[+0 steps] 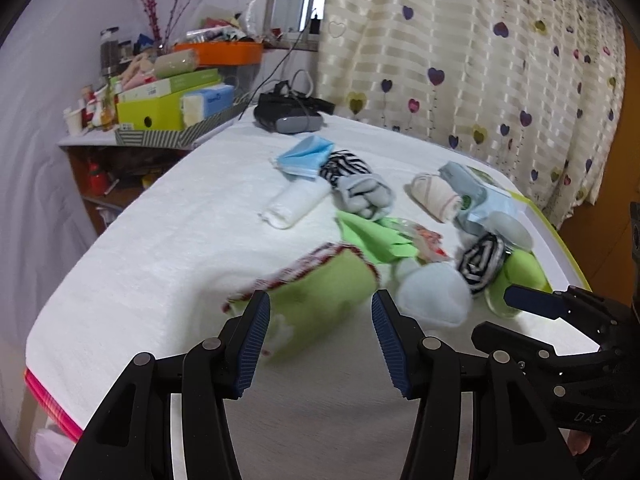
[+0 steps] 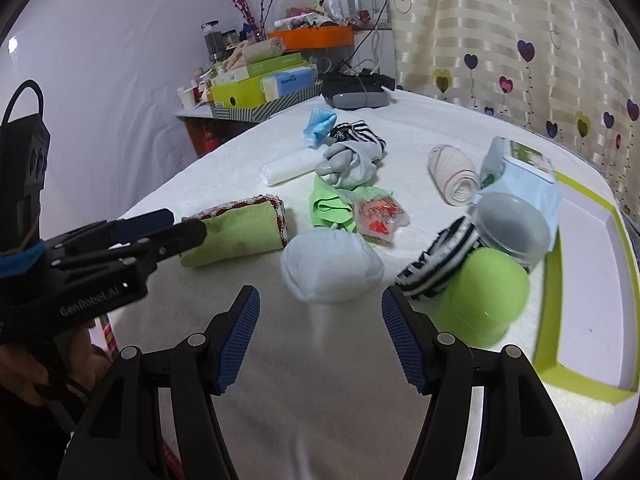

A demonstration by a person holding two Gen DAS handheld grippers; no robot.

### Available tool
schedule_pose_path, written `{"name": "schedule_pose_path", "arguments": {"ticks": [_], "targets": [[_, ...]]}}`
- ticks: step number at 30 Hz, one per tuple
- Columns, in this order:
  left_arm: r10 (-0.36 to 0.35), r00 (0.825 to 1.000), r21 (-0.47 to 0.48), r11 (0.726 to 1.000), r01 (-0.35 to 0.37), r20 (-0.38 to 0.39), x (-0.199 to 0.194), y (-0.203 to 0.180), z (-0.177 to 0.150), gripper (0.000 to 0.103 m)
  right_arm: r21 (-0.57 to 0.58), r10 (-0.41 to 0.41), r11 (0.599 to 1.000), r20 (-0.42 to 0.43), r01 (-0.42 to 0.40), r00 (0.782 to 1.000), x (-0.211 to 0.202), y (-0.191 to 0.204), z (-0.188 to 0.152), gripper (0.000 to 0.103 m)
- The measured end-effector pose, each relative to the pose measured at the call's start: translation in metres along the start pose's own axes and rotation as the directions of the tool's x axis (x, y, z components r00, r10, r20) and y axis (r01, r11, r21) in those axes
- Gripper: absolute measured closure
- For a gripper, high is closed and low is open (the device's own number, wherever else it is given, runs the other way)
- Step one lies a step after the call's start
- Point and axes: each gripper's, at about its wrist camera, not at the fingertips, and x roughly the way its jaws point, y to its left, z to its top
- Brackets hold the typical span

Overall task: Organize soft objects
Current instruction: 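Grasp the white round puff with the right tool while the left tool grasps the green towel roll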

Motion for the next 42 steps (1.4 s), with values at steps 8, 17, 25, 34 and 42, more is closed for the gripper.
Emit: {"name": "schedule_pose_path", "arguments": {"ticks": [8,17,25,34,42], "targets": [[-0.006,1.000,0.020,1.000,0.006,-0.011,0.020,0.021,0.009,0.048,-0.015,-0.010,1.000,-0.032,0.009,0.999,0.027,0.003,0.010,0.039],[-0.071,0.995,0.057,0.996,0.075,-0.064,0.041,0.027,0.009,0.040,-0.014,-0.024,1.000,-0.070,0.023,0.997,0.045,0.001,0.015,0.039],[-0.079,0.993,0.134,0.987,0.090,-0.084,0.047,0.017,0.002,0.036,-0.041,-0.059,0.998,-0.098,0.055,0.993,0.057,0.005,0.017,0.039],[-0.069,0.993,0.166,0.983,0.084,-0.095,0.042,0.009,-0.004,0.036,-0.028,-0.038,0.999,-0.079,0.036,0.996,0.047,0.004,0.016,0.065],[-0.167,0.983,0.174,0.969,0.178,-0.074,0.023,0.001,-0.003,0.036,-0.014,-0.017,1.000,-0.058,0.016,0.998,0.035,0.003,0.013,0.065]]}}
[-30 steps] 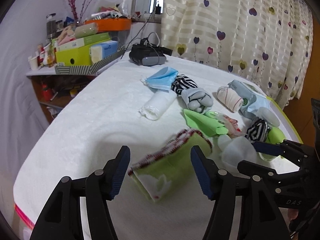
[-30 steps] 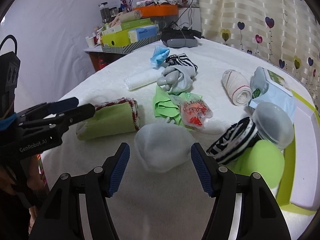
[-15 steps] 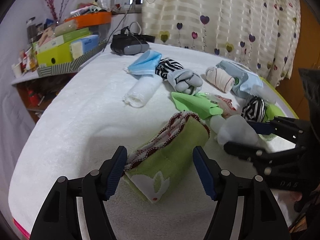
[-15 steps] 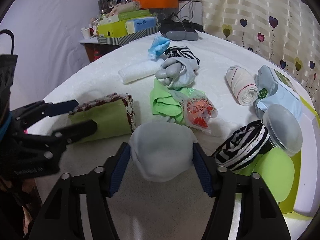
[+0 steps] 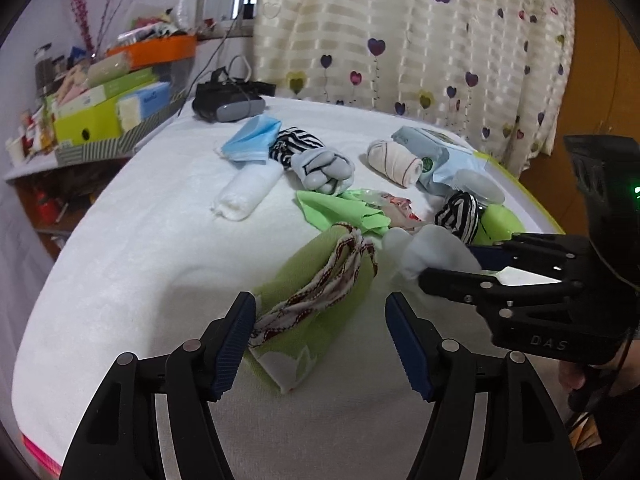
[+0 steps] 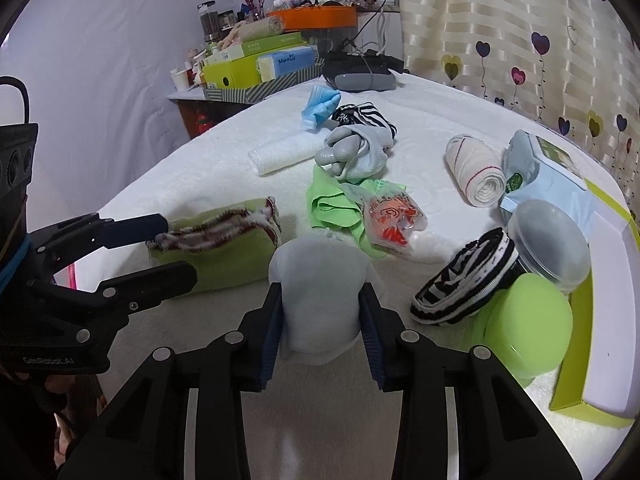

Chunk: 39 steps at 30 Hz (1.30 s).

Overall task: Organize soft objects
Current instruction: 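Grasp the white round puff with the right tool while the left tool grasps the green towel roll, then carry the green towel roll and white puff into the green-rimmed box with both tools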

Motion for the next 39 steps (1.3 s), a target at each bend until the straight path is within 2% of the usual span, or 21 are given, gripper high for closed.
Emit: {"name": "schedule_pose_path", "arguments": {"ticks": [2,3,7,10,13,19,33,39], "targets": [[0.028,0.999,0.004,1.000,-0.028,-0.015,0.008,0.001,0.000,0.037,0.002,0.003,1.000,0.004,-0.003,1.000,-0.002,0.000,-0.001,0.065],[0.041,0.999,0.011,0.999,-0.041,-0.017,0.012,0.002,0.000,0.043,0.002,0.004,1.000,0.005,-0.004,1.000,-0.002,0.000,-0.001,0.065],[0.106,0.994,-0.008,0.994,-0.107,-0.023,0.021,0.012,0.001,0.079,0.003,0.005,1.000,0.010,-0.005,1.000,-0.005,0.000,-0.003,0.065],[0.101,0.995,-0.028,0.994,-0.101,-0.020,0.019,0.017,0.001,0.089,0.004,0.005,1.000,0.012,-0.005,1.000,-0.005,-0.001,-0.004,0.065],[0.097,0.995,-0.045,0.994,-0.097,-0.010,0.015,0.017,0.002,0.092,0.007,0.004,1.000,0.019,-0.004,1.000,-0.007,-0.002,-0.003,0.065],[0.080,0.997,-0.093,0.993,-0.078,0.022,0.001,0.014,0.004,0.093,0.005,0.006,1.000,0.049,-0.007,0.999,-0.019,-0.001,-0.003,0.065],[0.061,0.993,-0.128,0.991,-0.047,0.104,-0.030,-0.026,0.017,0.093,0.034,0.003,0.999,0.173,-0.009,0.985,-0.068,-0.012,-0.007,0.065],[0.023,0.990,-0.126,0.992,-0.006,0.136,-0.036,-0.046,0.027,0.093,0.073,-0.021,0.997,0.212,0.005,0.977,-0.089,-0.029,-0.013,0.065]]}}
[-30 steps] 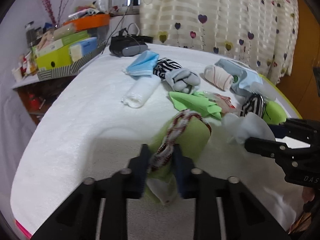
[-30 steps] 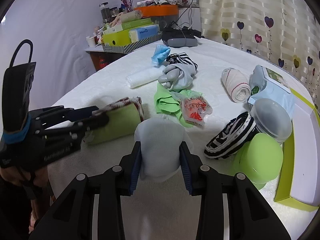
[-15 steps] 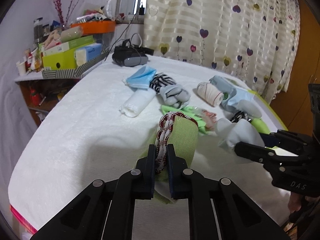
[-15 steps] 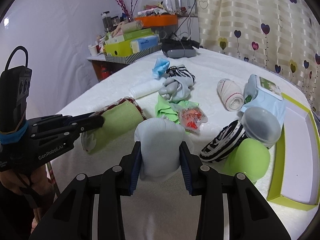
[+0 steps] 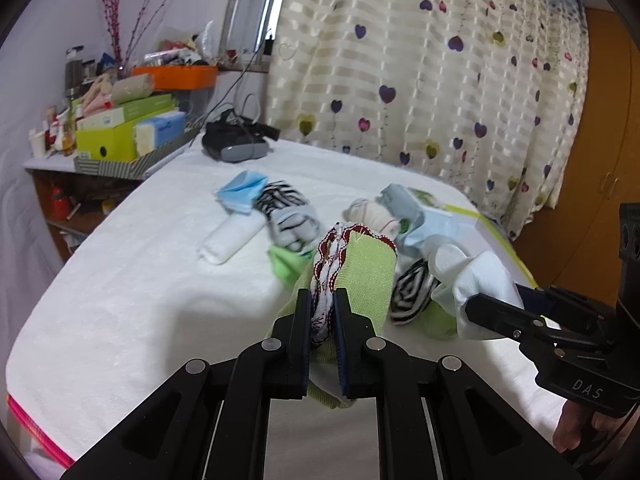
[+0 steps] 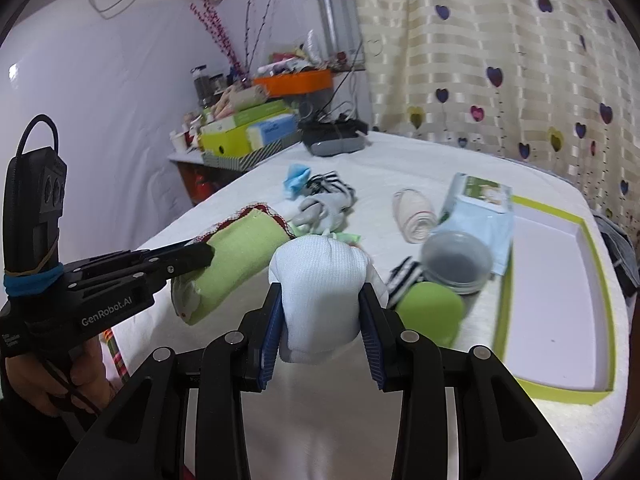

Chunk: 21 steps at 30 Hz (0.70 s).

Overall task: Organize soft objects
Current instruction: 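Carry the green towel roll and white puff into the green-rimmed box with both tools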

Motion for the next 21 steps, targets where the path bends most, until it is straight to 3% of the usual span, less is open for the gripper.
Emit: {"name": "schedule_pose_path", "arguments": {"ticks": [10,21], "targets": [[-0.085,0.996,0.016,0.996,0.085,0.018,0.007,-0.039,0.017,0.093,0.076,-0.076,0.995,0.065,0.071,0.995,-0.033,-0.044,0.000,0.065],[-0.180,0.984,0.076,0.981,0.179,0.003,0.030,-0.098,0.034,0.093,0.187,-0.186,0.967,0.071,0.170,0.980,-0.054,-0.105,-0.009,0.065]]}}
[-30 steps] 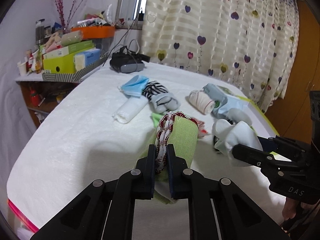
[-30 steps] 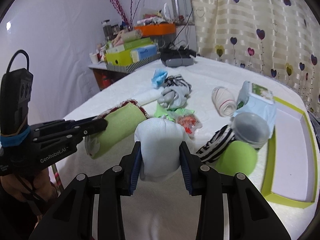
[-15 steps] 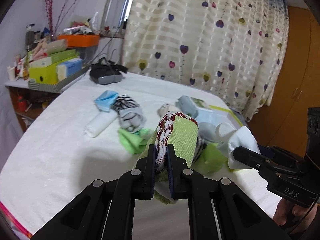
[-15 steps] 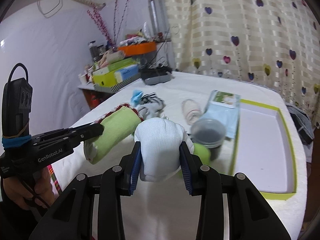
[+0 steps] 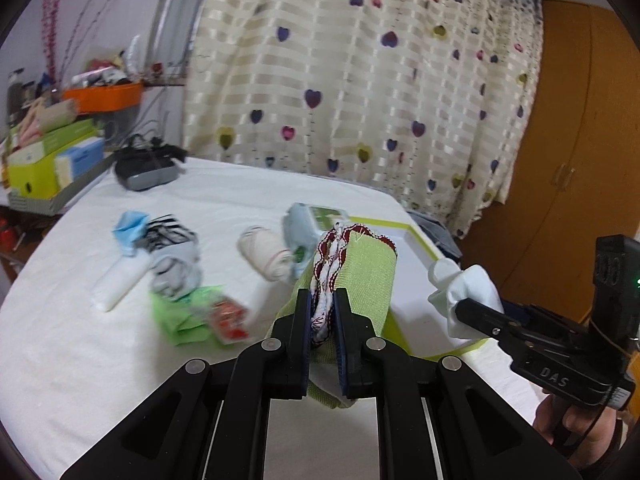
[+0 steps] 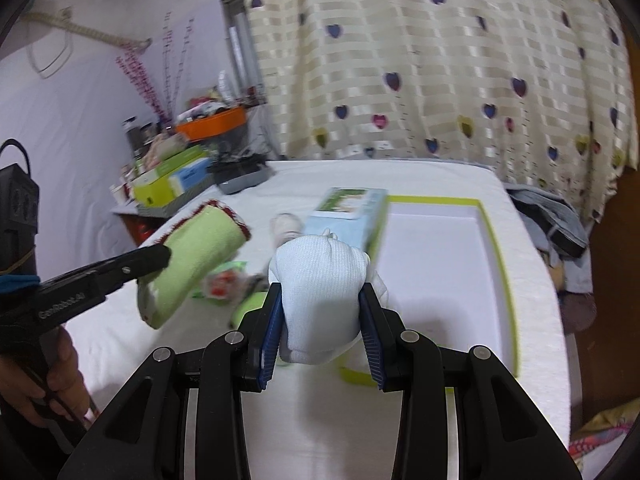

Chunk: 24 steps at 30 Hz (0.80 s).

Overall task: Organize soft objects
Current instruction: 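Carry the green towel roll and white puff into the green-rimmed box with both tools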

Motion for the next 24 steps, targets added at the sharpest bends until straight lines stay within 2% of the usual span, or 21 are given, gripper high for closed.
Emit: {"name": "schedule_pose_path", "arguments": {"ticks": [10,24], "targets": [[-0.062,0.997,0.050,0.997,0.065,-0.051,0.039,-0.045,0.006,0.093,0.078,-0.087,0.993,-0.046,0.091,0.995,0.016,-0.057,-0.007,0.065],[-0.097,0.981,0.063,0.992,0.109,-0.170,0.111,-0.094,-0.001,0.093,0.110,-0.125,0.984,-0.135,0.140,0.983,0.043,-0.104,-0.015,0.063]]}}
